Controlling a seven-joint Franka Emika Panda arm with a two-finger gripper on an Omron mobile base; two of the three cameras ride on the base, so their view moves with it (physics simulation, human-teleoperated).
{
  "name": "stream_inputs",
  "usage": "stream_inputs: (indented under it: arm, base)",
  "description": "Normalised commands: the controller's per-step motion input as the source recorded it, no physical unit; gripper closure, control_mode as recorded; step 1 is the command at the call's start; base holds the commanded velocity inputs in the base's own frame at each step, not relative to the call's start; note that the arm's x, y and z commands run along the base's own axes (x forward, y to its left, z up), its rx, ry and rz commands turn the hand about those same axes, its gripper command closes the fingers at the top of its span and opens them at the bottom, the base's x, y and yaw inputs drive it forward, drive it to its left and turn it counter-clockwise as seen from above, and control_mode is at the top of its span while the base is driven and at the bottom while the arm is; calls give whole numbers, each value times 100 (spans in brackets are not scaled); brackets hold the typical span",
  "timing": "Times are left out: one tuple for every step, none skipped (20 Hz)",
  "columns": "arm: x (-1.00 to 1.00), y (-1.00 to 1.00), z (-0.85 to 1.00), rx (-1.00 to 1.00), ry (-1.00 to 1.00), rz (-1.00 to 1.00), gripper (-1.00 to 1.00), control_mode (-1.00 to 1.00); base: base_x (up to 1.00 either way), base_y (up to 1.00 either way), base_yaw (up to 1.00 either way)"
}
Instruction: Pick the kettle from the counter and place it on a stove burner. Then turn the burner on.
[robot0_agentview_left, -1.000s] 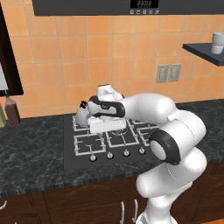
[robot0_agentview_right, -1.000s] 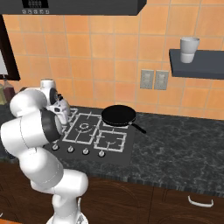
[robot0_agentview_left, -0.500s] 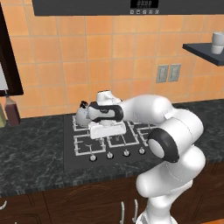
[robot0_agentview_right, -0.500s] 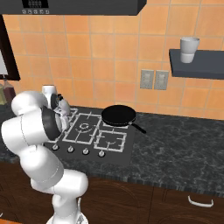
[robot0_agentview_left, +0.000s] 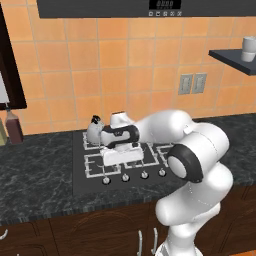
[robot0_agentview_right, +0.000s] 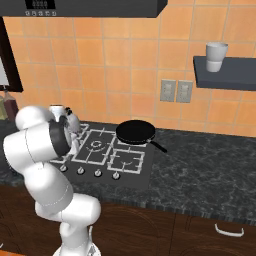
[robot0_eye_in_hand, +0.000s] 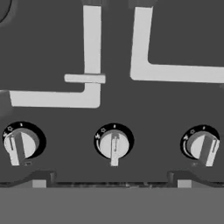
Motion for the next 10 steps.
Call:
stream_inputs:
  arm:
    - [-1,0,-44,0,0,0,-100,-100]
    - [-8,0,-47,0,0,0,-100,-100]
    - [-9,0,-49,0,0,0,-100,-100]
    - [-6,0,-57,0,0,0,-100,-100]
    - [0,0,-53,0,0,0,-100,-100]
    - [0,0,-46,0,0,0,-100,-100]
    - [0,0,-45,0,0,0,-100,-100]
    - [0,0,-42,0,0,0,-100,-100]
    - [0,0,-35,0,0,0,-100,-100]
    - [0,0,-19,0,0,0,-100,-100]
  base:
    - [0,0,0]
    - [0,0,0]
    - [0,0,0]
    - [0,0,0]
    - [0,0,0]
    - [0,0,0]
    - [0,0,0]
    - [0,0,0]
    - [0,0,0]
    - [0,0,0]
